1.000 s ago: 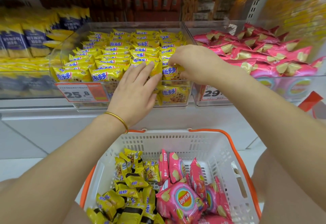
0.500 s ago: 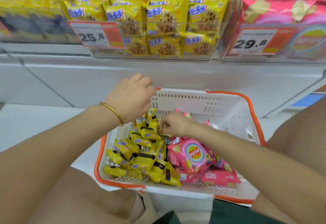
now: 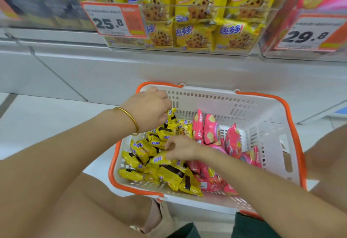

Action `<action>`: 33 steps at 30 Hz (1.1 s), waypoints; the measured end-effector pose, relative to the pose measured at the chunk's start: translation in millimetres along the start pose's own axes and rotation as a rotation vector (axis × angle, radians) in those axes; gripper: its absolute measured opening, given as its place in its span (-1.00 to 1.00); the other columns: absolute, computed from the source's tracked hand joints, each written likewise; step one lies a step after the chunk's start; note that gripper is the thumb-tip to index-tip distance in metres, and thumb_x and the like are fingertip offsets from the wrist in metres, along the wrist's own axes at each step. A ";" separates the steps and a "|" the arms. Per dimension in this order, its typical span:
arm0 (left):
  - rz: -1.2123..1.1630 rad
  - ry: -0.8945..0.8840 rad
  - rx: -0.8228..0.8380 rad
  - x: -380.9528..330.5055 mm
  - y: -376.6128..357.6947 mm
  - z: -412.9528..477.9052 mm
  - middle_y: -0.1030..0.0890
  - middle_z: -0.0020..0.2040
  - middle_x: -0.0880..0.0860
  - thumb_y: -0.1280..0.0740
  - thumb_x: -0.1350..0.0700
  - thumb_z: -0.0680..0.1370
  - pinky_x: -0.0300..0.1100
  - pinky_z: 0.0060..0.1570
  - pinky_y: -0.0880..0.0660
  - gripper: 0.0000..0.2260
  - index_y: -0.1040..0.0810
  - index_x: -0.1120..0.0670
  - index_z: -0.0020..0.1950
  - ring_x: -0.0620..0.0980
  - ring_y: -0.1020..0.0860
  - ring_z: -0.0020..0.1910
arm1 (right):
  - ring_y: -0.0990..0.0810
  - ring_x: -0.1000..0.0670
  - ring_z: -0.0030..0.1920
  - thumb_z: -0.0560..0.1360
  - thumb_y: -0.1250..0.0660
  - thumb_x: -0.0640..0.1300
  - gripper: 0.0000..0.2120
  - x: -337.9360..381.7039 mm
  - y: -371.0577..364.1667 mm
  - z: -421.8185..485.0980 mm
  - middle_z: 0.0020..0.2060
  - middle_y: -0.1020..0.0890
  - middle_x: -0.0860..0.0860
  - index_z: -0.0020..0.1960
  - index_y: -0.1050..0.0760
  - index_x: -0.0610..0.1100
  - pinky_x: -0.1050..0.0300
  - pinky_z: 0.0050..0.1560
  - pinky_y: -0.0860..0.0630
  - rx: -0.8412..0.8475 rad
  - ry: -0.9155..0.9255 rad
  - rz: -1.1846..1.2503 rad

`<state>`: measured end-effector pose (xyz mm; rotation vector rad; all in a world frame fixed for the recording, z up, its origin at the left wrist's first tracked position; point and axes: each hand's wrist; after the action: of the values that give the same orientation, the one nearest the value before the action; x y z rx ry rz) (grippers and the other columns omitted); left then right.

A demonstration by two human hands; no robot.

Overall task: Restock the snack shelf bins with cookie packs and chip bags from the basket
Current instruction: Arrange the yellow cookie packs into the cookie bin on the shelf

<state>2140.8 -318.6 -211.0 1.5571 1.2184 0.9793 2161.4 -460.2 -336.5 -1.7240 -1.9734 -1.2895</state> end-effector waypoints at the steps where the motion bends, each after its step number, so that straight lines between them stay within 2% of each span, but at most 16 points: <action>1: -0.071 0.006 0.043 -1.8 1.9 2.6 -0.44 0.28 0.02 -0.17 0.00 0.59 -0.07 0.26 -0.32 -0.70 -0.45 0.01 0.30 0.04 -0.33 0.28 | -0.53 0.03 -0.21 0.43 -0.36 -0.11 -0.86 -0.6 15.9 -6.5 -0.16 -0.58 -0.01 -0.04 -0.51 -0.12 0.13 -0.15 -0.53 0.021 -0.055 0.256; 3: -0.236 0.015 0.131 -5.6 6.3 6.9 -0.47 0.28 0.02 -0.21 -0.02 0.59 -0.15 0.24 -0.31 -0.69 -0.45 0.03 0.31 0.01 -0.39 0.26 | -0.55 0.03 -0.33 0.37 -0.29 -0.13 -0.90 -4.3 49.0 -21.3 -0.33 -0.58 0.01 -0.12 -0.47 -0.10 0.18 -0.27 -0.53 0.100 -0.140 0.680; 4: -0.312 0.018 0.183 -7.7 8.8 8.7 -0.48 0.27 0.01 -0.22 -0.04 0.59 -0.20 0.21 -0.32 -0.67 -0.45 0.04 0.32 -0.01 -0.42 0.25 | -0.56 0.01 -0.34 0.37 -0.23 -0.13 -0.87 -8.0 63.9 -29.0 -0.34 -0.60 -0.01 -0.10 -0.46 -0.10 0.17 -0.28 -0.55 0.120 -0.152 0.800; 6: -0.443 0.019 0.249 -12.6 14.7 11.7 -0.50 0.23 -0.01 -0.27 -0.05 0.56 -0.23 0.17 -0.35 -0.64 -0.43 0.06 0.32 -0.05 -0.46 0.20 | -0.60 -0.05 -0.29 0.45 -0.09 -0.16 -0.79 -13.4 89.2 -44.5 -0.24 -0.63 -0.09 0.00 -0.45 -0.15 0.13 -0.23 -0.58 0.166 -0.134 0.922; 8: -0.530 0.010 0.223 -18.7 20.6 16.5 -0.54 0.13 0.00 -0.32 -0.03 0.53 -0.19 0.13 -0.40 -0.63 -0.45 0.08 0.28 -0.03 -0.50 0.12 | -0.62 -0.11 -0.25 0.50 -0.01 -0.18 -0.71 -14.3 106.3 -60.8 -0.14 -0.62 -0.18 0.11 -0.42 -0.19 0.08 -0.20 -0.61 0.205 -0.090 0.974; 11: -0.568 -0.006 0.085 -27.9 30.9 28.2 -0.52 -0.10 -0.02 -0.38 -0.02 0.49 -0.18 -0.09 -0.42 -0.73 -0.50 0.07 0.12 -0.01 -0.50 -0.09 | -0.66 -0.17 -0.22 0.53 0.02 -0.16 -0.68 -9.7 121.7 -83.1 -0.12 -0.63 -0.19 0.15 -0.41 -0.22 0.00 -0.17 -0.63 0.214 -0.023 0.970; 13: -0.610 -0.023 0.024 -34.1 42.0 35.8 -0.47 -0.22 -0.07 -0.40 0.01 0.48 -0.19 -0.19 -0.38 -0.85 -0.48 0.01 -0.04 -0.04 -0.46 -0.20 | -0.66 -0.19 -0.19 0.53 -0.01 -0.12 -0.68 -9.7 131.8 -96.6 -0.08 -0.62 -0.18 0.17 -0.41 -0.21 -0.08 -0.08 -0.60 0.151 0.011 0.978; 15: -0.661 -0.035 -0.006 -40.7 54.5 41.9 -0.47 -0.25 -0.05 -0.40 0.04 0.49 -0.19 -0.22 -0.39 -0.88 -0.48 0.01 -0.09 -0.06 -0.44 -0.26 | -0.62 -0.18 -0.14 0.53 -0.12 0.01 -0.71 -8.7 141.7 -112.4 -0.08 -0.61 -0.16 0.09 -0.43 -0.17 -0.14 0.02 -0.55 0.040 0.035 0.995; 17: -0.655 -0.041 -0.051 -47.1 65.9 46.4 -0.49 -0.24 0.00 -0.39 0.05 0.50 -0.24 -0.28 -0.37 -0.86 -0.53 0.09 -0.06 -0.10 -0.43 -0.32 | -0.57 -0.10 -0.12 0.45 -0.23 0.13 -0.67 -7.6 149.0 -128.7 -0.13 -0.59 -0.11 0.00 -0.49 -0.12 -0.06 -0.02 -0.54 -0.130 0.083 0.928; 18: -0.660 -0.035 -0.070 -49.9 70.4 48.8 -0.51 -0.24 0.02 -0.39 0.05 0.50 -0.25 -0.29 -0.37 -0.84 -0.55 0.13 -0.04 -0.12 -0.43 -0.33 | -0.56 -0.05 -0.14 0.42 -0.30 0.09 -0.72 -6.4 151.3 -135.7 -0.14 -0.59 -0.08 0.00 -0.51 -0.09 0.02 -0.08 -0.53 -0.222 0.120 0.856; 20: -0.731 -0.023 -0.087 -54.7 78.0 52.1 -0.55 -0.25 0.03 -0.39 0.07 0.50 -0.17 -0.23 -0.44 -0.83 -0.57 0.15 0.01 -0.12 -0.46 -0.34 | -0.57 0.03 -0.22 0.42 -0.41 -0.14 -0.83 -5.8 154.3 -146.3 -0.17 -0.59 -0.03 0.00 -0.52 -0.06 0.13 -0.17 -0.50 -0.372 0.177 0.756; 22: -0.813 -0.022 -0.103 -58.9 85.6 53.0 -0.59 -0.25 0.06 -0.39 0.09 0.50 -0.09 -0.19 -0.50 -0.87 -0.56 0.11 -0.01 -0.08 -0.51 -0.33 | -0.59 0.06 -0.27 0.41 -0.42 -0.27 -0.80 -5.7 158.7 -152.2 -0.21 -0.60 -0.02 -0.03 -0.51 -0.06 0.15 -0.21 -0.53 -0.461 0.187 0.718; 29: -1.139 0.031 -0.352 -56.0 104.1 44.4 -0.60 -0.26 0.12 -0.34 0.15 0.53 -0.22 -0.31 -0.47 -0.93 -0.51 0.03 -0.01 -0.01 -0.53 -0.30 | -0.59 0.02 -0.32 0.37 -0.45 -0.32 -0.75 24.0 181.0 -169.5 -0.33 -0.61 0.06 -0.06 -0.52 -0.06 0.12 -0.26 -0.60 -0.511 0.247 0.611; 33: -1.195 0.072 -0.605 -43.3 116.3 34.6 -0.55 -0.29 0.02 -0.31 0.17 0.55 -0.40 -0.33 -0.38 -0.83 -0.47 0.09 0.14 -0.21 -0.46 -0.38 | -0.58 0.11 -0.39 0.38 -0.45 -0.31 -0.76 64.7 192.7 -175.0 -0.30 -0.58 0.00 -0.02 -0.50 -0.12 0.17 -0.34 -0.60 -0.578 0.309 0.516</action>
<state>2195.4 -379.6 -111.5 0.1781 1.4051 0.4837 2249.1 -555.4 -101.6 -1.9282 -0.9420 -1.8701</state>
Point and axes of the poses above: each hand's wrist, its own z-axis towards the middle knuckle, its own y-axis out of the back of the hand, x = y × z
